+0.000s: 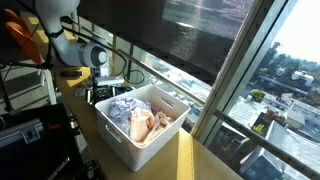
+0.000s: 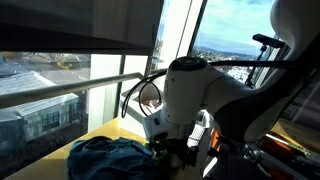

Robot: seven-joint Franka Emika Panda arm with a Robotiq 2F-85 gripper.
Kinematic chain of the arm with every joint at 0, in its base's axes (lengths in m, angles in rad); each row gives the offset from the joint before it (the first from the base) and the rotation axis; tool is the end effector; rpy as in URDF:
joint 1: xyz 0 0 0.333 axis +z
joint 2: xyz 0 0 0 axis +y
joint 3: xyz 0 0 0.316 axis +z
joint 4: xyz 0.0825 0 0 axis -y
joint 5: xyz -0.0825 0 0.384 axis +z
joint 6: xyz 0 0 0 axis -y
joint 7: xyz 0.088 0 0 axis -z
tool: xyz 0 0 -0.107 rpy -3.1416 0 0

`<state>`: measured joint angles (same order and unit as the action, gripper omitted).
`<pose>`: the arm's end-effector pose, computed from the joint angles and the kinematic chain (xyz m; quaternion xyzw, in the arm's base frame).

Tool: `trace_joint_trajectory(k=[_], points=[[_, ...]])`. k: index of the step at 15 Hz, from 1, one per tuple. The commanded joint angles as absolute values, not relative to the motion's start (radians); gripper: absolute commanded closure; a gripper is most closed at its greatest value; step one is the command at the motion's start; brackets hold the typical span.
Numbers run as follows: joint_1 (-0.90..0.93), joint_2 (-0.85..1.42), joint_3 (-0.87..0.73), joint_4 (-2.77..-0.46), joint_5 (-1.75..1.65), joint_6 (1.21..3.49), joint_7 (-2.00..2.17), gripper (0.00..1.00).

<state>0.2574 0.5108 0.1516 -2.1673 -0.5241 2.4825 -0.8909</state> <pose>0.4914 0.2194 0.1427 0.6418 0.7553 -0.1067 0.0788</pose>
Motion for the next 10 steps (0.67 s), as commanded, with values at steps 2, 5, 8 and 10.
trace_joint_trajectory(k=[2, 5, 8, 10], points=[[0.259, 0.489, 0.113, -2.167, -0.607, 2.421, -0.841, 0.0], [0.239, 0.503, 0.111, -2.162, -0.615, 2.397, -0.824, 0.0], [0.225, 0.517, 0.116, -2.153, -0.607, 2.392, -0.822, 0.08], [0.218, 0.522, 0.119, -2.152, -0.601, 2.398, -0.824, 0.34]])
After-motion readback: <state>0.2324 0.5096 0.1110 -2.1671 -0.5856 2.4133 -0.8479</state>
